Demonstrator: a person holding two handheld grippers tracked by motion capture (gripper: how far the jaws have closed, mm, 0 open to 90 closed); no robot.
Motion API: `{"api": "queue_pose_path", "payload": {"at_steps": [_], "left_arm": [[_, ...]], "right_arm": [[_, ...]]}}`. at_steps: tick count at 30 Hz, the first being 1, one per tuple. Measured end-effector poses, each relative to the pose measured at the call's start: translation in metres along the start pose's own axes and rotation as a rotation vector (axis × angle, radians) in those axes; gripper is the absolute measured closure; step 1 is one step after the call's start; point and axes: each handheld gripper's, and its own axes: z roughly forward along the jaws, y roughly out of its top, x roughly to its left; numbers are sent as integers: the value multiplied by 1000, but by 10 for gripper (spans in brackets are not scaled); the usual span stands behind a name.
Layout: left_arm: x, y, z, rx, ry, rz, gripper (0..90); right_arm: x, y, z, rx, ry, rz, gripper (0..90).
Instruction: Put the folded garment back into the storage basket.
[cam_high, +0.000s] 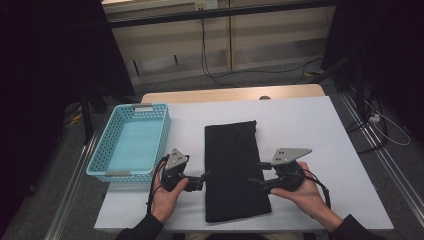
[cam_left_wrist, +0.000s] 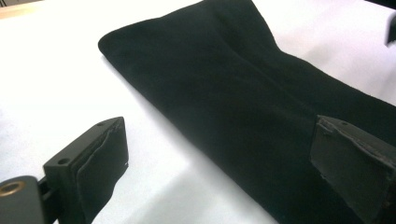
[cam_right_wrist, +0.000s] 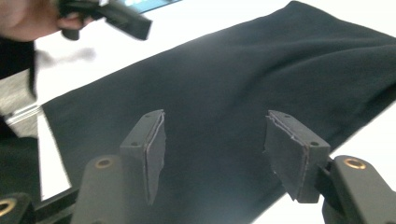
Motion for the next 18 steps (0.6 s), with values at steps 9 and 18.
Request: {"api": "queue_pose_path", "payload": {"at_steps": [9, 18], "left_arm": [[-3, 0, 1, 7, -3, 7, 48], [-5, 1, 2, 11, 0, 20, 48]], "right_arm": [[27, -10, 4, 42, 95, -55, 400], [62, -14, 21, 123, 178, -201, 483]]}}
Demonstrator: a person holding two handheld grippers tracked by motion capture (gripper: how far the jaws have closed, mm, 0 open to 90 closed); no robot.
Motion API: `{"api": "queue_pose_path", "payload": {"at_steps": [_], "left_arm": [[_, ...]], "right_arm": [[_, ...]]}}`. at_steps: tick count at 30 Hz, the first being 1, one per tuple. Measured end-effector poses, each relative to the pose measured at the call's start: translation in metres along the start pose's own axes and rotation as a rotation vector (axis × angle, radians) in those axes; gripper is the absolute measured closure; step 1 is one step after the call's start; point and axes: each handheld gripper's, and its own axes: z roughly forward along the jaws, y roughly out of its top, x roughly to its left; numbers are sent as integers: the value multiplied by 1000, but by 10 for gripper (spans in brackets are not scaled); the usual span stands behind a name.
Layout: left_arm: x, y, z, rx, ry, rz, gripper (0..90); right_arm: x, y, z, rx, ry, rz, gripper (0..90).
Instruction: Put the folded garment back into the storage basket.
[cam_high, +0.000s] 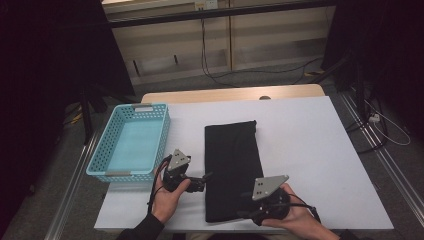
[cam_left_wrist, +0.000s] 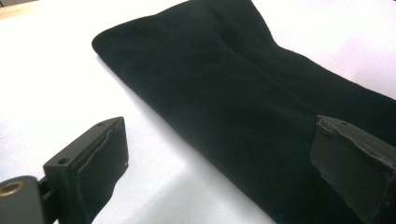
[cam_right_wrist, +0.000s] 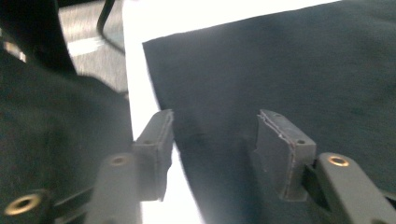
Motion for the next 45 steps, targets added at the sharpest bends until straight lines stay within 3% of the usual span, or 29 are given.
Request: {"api": "queue_pose_path", "payload": {"at_steps": [1, 2, 9, 10, 17, 19, 20, 23, 28, 30, 33, 38, 42, 45], "left_arm": [[0, 0, 0, 0, 0, 0, 48], [0, 0, 1, 3, -2, -2, 48], [1, 0, 2, 10, -2, 1, 48], [1, 0, 3, 15, -9, -1, 48], [0, 0, 5, 22, -14, 8, 48], [0, 0, 6, 17, -17, -2, 48], [-1, 1, 6, 15, -25, -14, 49], [-4, 2, 6, 15, -26, 7, 49], [-5, 4, 9, 11, -20, 7, 49], [-5, 6, 11, 0, -16, 2, 48], [-4, 11, 15, 12, 0, 19, 48], [1, 20, 22, 3, 6, 9, 59], [3, 27, 28, -8, 26, 16, 62], [8, 33, 35, 4, 6, 2, 63]], "right_arm": [[0, 0, 0, 0, 0, 0, 483], [5, 1, 7, 33, -3, -45, 510], [7, 0, 15, 55, 17, -64, 417], [6, -1, 18, 81, 7, -84, 391], [4, -4, 28, 111, 12, -87, 381], [2, -4, 29, 106, 14, -94, 416], [0, -4, 29, 102, 16, -102, 481], [-2, -3, 29, 102, 16, -118, 541], [-3, -2, 31, 88, 4, -137, 648], [-3, -2, 31, 79, -19, -128, 779], [-6, -2, 31, 79, -21, -100, 810], [-7, 0, 30, 74, 6, -40, 838], [-5, 1, 32, 72, 33, -31, 840], [-4, 3, 33, 67, 55, -22, 840]]}}
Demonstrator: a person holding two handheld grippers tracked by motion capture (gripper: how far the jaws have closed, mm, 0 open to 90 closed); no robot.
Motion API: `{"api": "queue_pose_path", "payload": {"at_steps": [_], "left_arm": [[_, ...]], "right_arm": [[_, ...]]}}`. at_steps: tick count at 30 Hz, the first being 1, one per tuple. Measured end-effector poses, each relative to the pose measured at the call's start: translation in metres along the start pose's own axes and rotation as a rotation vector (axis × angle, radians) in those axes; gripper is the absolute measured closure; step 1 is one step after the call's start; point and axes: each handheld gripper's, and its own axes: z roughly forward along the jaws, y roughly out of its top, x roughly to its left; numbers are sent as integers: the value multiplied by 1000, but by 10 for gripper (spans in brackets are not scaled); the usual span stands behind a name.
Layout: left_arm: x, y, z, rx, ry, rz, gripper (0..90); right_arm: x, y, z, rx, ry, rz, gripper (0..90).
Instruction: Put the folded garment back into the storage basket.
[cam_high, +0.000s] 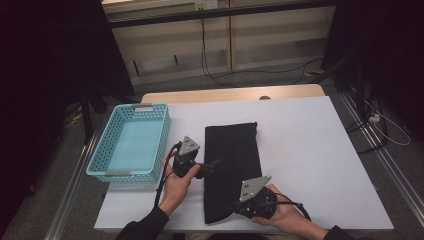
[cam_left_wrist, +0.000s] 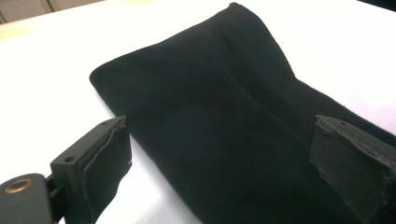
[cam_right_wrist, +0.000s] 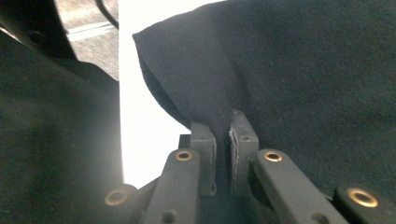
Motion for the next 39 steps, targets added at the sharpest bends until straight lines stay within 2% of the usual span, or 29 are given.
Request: {"api": "queue_pose_path", "payload": {"at_steps": [2, 6, 8, 10, 11, 13, 15, 19, 23, 24, 27, 28, 29, 30, 33, 35, 36, 38, 39], "left_arm": [[1, 4, 5, -11, 8, -7, 68], [9, 12, 14, 8, -12, -29, 83], [13, 14, 21, -9, -6, -34, 84], [16, 19, 28, 60, 2, -17, 100], [18, 20, 32, 70, 10, -12, 102], [24, 22, 38, 71, -19, -46, 98], [28, 25, 44, 74, 10, -50, 98], [38, 31, 53, 77, 44, -86, 98], [49, 34, 60, 58, 59, -107, 120], [51, 35, 62, 65, 47, -114, 146], [56, 37, 69, 55, 76, -101, 120], [59, 37, 71, 59, 81, -108, 123], [60, 36, 74, 57, 88, -135, 125], [63, 36, 76, 75, 89, -133, 125], [68, 33, 83, 92, 101, -166, 133], [72, 31, 87, 105, 109, -169, 136], [74, 30, 89, 115, 101, -176, 136], [76, 28, 92, 130, 127, -174, 123], [77, 27, 94, 139, 126, -183, 127]], "right_arm": [[2, 1, 1, 1, 5, 2, 840], [3, 3, 3, -10, 30, 14, 840], [3, 5, 5, -17, 37, 25, 840], [4, 6, 6, -17, 37, 22, 840], [4, 6, 7, -15, 37, 16, 840], [4, 5, 7, -15, 34, 17, 839], [4, 5, 7, -14, 33, 17, 839], [4, 5, 7, -13, 28, 6, 838], [4, 4, 7, -12, 29, 5, 837], [4, 4, 7, -12, 29, 4, 838], [4, 4, 7, -12, 32, 4, 837], [4, 4, 7, -12, 32, 4, 837], [4, 4, 7, -12, 31, 4, 837], [4, 4, 7, -12, 31, 3, 837], [4, 4, 7, -11, 30, 2, 837], [4, 4, 7, -12, 31, 2, 837], [3, 4, 7, -11, 32, -1, 837], [3, 4, 7, -11, 32, -1, 837], [3, 4, 7, -11, 30, -2, 837]]}}
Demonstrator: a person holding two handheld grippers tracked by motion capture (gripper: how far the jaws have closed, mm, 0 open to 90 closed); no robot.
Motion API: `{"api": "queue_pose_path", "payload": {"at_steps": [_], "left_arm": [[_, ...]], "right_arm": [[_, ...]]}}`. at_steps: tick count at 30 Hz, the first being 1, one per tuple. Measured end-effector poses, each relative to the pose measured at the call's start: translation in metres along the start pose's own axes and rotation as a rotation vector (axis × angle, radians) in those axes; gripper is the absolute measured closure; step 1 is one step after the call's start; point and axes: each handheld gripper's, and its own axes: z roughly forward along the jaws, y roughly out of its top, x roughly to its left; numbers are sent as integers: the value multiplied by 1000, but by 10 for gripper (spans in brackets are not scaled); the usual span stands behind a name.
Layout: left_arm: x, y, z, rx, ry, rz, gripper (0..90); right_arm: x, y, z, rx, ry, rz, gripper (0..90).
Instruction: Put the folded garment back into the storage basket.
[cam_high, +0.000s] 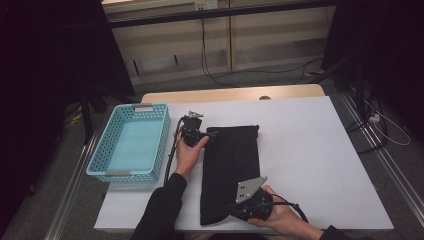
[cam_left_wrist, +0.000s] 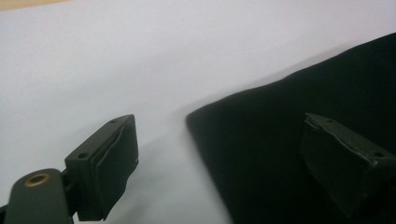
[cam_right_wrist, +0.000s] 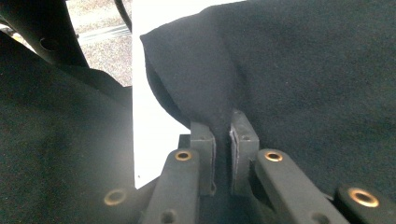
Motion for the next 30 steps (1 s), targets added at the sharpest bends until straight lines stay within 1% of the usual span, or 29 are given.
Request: {"api": "queue_pose_path", "payload": {"at_steps": [1, 3, 4, 5, 6, 7, 9, 11, 13, 14, 18, 20, 21, 23, 24, 25, 26, 27, 28, 30], "left_arm": [[2, 0, 1, 10, -5, -2, 144], [4, -1, 4, 18, -19, -32, 152], [5, -1, 5, 29, -20, -31, 160], [6, -1, 6, 28, -18, -28, 166], [6, 0, 6, 23, -16, -35, 168], [7, 1, 7, 32, -16, -30, 175], [6, 2, 7, 30, -19, -32, 211], [5, 2, 8, 32, -9, -8, 252], [1, 2, 9, 25, -7, 16, 305], [0, 2, 10, 20, -16, 30, 347], [-4, 1, 13, -2, -37, 27, 466], [-7, 1, 14, -7, -35, 33, 509], [-7, 1, 13, 0, -39, 36, 535], [-9, 1, 12, 3, -33, 50, 569], [-11, 0, 12, -8, -39, 24, 600], [-13, -1, 12, -9, -56, 21, 656], [-14, -1, 12, -8, -60, 28, 726], [-16, 0, 11, -6, -59, 38, 751], [-15, 0, 11, -8, -56, 31, 764], [-12, 0, 10, -3, -76, 18, 774]], "right_arm": [[0, 0, 0, -1, 0, 2, 837], [0, 0, 0, -1, -1, 1, 837], [0, 0, 0, -1, 0, 0, 837], [0, 0, 0, -1, 1, 1, 837], [0, 0, 0, -1, 0, 0, 837], [0, 0, 0, -1, 0, -1, 837], [0, 0, 0, -1, 0, -1, 837], [0, 0, 0, -1, 1, 0, 837], [0, 0, 0, 0, 0, -1, 836], [0, 0, 0, 0, 0, -1, 837], [1, 0, 0, 2, -1, 1, 836], [1, 0, 1, 3, -3, 0, 836], [1, 0, 1, 2, -2, 2, 836], [1, 0, 1, 3, -3, 1, 836], [1, 0, 1, 4, -5, 1, 836], [1, 1, 1, 4, -5, 1, 836], [1, 1, 1, 4, -4, 4, 836], [1, 1, 1, 2, -3, 5, 837], [1, 0, 1, 0, -2, 6, 837], [1, 0, 1, -3, -3, 4, 837]]}}
